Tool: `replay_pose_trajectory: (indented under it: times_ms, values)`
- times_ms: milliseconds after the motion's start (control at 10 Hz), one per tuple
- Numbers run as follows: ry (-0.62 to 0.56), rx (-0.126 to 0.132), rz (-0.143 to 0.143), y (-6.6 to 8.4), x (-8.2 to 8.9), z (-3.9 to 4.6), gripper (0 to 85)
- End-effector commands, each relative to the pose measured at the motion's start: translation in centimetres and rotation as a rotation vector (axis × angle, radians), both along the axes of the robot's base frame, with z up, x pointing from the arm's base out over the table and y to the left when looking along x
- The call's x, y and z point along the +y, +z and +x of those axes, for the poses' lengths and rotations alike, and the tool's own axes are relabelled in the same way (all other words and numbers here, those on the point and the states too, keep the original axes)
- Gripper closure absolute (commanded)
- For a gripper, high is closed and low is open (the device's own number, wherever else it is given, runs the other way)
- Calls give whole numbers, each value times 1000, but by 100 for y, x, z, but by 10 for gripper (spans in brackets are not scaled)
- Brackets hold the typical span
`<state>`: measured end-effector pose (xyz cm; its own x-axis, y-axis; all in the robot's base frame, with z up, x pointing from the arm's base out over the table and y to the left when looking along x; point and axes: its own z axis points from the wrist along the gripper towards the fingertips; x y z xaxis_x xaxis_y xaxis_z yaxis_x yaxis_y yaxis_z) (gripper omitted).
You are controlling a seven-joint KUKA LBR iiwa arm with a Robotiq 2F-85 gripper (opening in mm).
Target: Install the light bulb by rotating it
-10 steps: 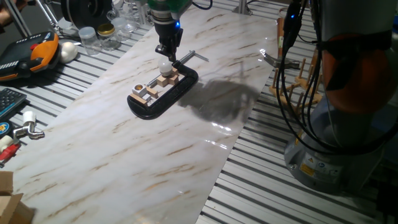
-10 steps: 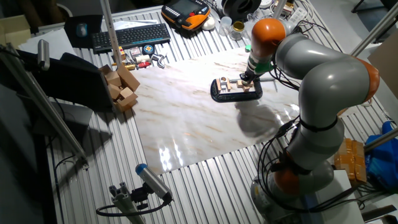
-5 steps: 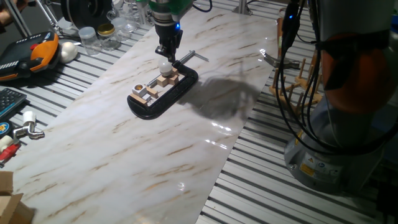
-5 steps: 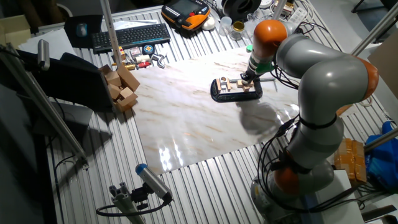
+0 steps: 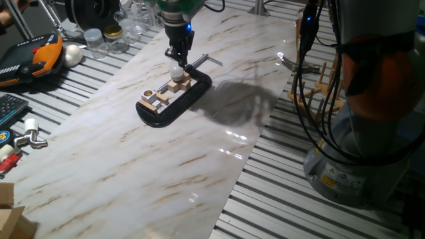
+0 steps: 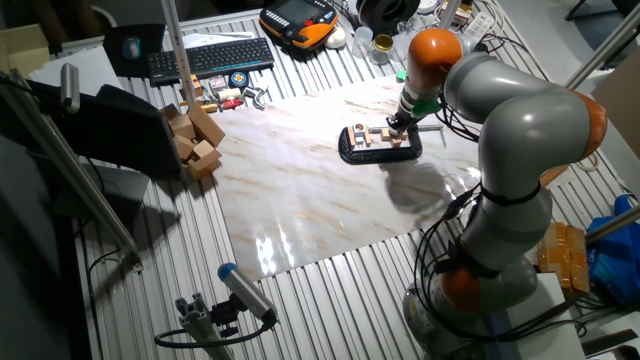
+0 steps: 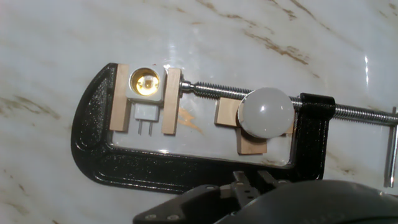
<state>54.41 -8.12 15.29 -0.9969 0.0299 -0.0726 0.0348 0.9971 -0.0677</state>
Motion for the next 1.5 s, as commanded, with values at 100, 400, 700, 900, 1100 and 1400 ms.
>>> replay_pose_trajectory:
  times_ms: [100, 400, 700, 900, 1100, 1400]
  values:
    - [9, -14, -7, 7, -67, 46, 510]
    - [20, -41, -22, -21, -132, 101, 510]
    - [9, -63, -34, -52, -130, 121, 340]
    - [15, -60, -18, -94, -144, 150, 340]
    - [16, -67, -20, -135, -176, 157, 340]
    - [24, -70, -10, -183, -190, 169, 170]
